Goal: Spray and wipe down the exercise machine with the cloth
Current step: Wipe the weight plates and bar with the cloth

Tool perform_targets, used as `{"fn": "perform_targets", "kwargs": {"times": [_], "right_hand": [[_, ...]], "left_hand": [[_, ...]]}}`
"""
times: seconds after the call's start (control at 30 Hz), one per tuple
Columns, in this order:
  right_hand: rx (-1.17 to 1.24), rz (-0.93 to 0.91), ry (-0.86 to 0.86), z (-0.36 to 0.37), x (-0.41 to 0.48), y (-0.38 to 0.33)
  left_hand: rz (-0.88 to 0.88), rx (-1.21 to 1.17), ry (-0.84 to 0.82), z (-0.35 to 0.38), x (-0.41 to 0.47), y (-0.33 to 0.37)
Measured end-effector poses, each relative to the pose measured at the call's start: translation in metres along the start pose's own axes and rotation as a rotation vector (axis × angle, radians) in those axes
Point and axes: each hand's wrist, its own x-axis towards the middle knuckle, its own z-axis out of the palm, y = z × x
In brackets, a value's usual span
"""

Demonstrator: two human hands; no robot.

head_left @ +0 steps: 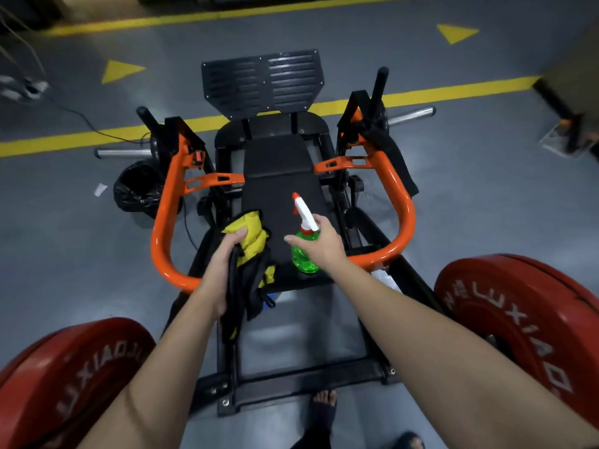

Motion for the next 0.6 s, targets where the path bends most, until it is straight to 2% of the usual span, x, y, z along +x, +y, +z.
{"fn": "perform_targets", "kwargs": {"times": [0.07,0.13,0.2,0.3,0.37,0.43,0.5,0.53,0.57,0.6], "right_hand": [[-0.057,0.019,-0.016,-0.015,-0.016,0.011],[-0.146,0.016,0.053,-0.039,-0.035,0.033],[-0.235,-0.012,0.234,-0.08,-0.061,0.059],[-0.446,-0.146,0.598,-0.166,-0.102,0.104],[-0.67,-0.169,0.745,-0.227,-0.129,0.137],[-0.819,-0.025,0.729,-0.28,-0.162,0.162],[-0.803,0.262,0.575,-0.316,-0.195,0.189],[-0.758,0.345,0.471,-0.328,-0.208,0.203],[-0.678,0.376,0.395,-0.339,-0.225,0.223],[-0.606,0.321,0.35,-0.338,-0.232,0.232]], "left_hand": [[-0.016,0.038,-0.088,0.015,-0.008,-0.002],[-0.039,0.073,-0.226,0.038,-0.015,-0.01],[-0.077,0.125,-0.337,0.074,-0.022,-0.027],[-0.14,0.207,-0.571,0.149,-0.017,-0.07],[-0.149,0.263,-0.58,0.199,-0.011,-0.113],[-0.163,0.305,-0.399,0.245,-0.001,-0.161],[-0.227,0.264,-0.341,0.284,0.006,-0.208],[-0.262,0.232,-0.34,0.301,0.013,-0.23],[-0.302,0.214,-0.332,0.323,0.015,-0.255],[-0.334,0.178,-0.292,0.334,0.015,-0.264]]}}
